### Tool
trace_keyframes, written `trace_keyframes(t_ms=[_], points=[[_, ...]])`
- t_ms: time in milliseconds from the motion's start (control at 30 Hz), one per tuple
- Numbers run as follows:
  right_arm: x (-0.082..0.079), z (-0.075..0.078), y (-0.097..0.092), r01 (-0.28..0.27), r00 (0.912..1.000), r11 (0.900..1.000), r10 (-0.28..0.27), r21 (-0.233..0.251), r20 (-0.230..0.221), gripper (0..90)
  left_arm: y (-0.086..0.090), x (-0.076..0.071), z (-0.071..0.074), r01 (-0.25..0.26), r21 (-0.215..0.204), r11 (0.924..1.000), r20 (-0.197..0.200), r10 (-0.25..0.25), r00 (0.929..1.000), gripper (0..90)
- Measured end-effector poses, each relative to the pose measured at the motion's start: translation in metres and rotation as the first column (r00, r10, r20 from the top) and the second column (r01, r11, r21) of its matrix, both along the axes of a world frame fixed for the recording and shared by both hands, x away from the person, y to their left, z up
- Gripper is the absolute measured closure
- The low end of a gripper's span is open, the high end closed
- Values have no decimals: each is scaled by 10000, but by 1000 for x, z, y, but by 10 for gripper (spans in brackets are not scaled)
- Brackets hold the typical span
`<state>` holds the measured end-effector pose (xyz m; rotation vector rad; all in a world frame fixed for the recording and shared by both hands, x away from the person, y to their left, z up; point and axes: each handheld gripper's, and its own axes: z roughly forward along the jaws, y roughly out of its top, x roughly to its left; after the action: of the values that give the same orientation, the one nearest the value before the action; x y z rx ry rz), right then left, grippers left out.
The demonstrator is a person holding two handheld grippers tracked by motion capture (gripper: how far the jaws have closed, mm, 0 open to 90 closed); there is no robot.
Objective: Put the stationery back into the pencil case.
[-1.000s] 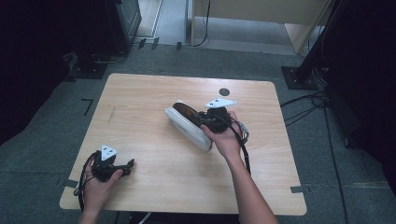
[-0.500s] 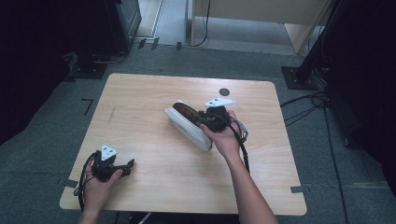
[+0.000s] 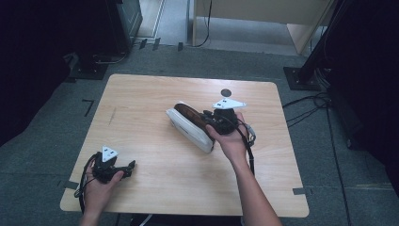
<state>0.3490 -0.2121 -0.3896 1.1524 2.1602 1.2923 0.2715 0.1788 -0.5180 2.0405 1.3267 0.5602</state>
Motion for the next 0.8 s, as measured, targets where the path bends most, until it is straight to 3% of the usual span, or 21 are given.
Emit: trace_keyframes(t_ms=[233, 433, 500, 600, 800], points=[[-13, 4, -17, 403, 9989, 9991, -406, 139, 219, 665, 0, 0, 0, 8, 6, 10000, -15, -8, 10000, 120], [-23, 8, -37, 1208, 9921, 9918, -1220, 423, 274, 341, 0, 0, 0, 4, -3, 10000, -2, -4, 10000, 121], [-27, 9, -45, 1653, 9858, 9854, -1663, 408, 220, 164, 0, 0, 0, -12, -29, 10000, 5, 12, 10000, 120], [-31, 8, -56, 2048, 9785, 9777, -2056, 454, 136, 14, 0, 0, 0, -13, -31, 10000, 7, 13, 10000, 120], [-45, 3, -79, 2688, 9618, 9627, -2700, 298, 443, 0, 0, 0, 0, -11, -25, 10000, 4, 11, 10000, 120]])
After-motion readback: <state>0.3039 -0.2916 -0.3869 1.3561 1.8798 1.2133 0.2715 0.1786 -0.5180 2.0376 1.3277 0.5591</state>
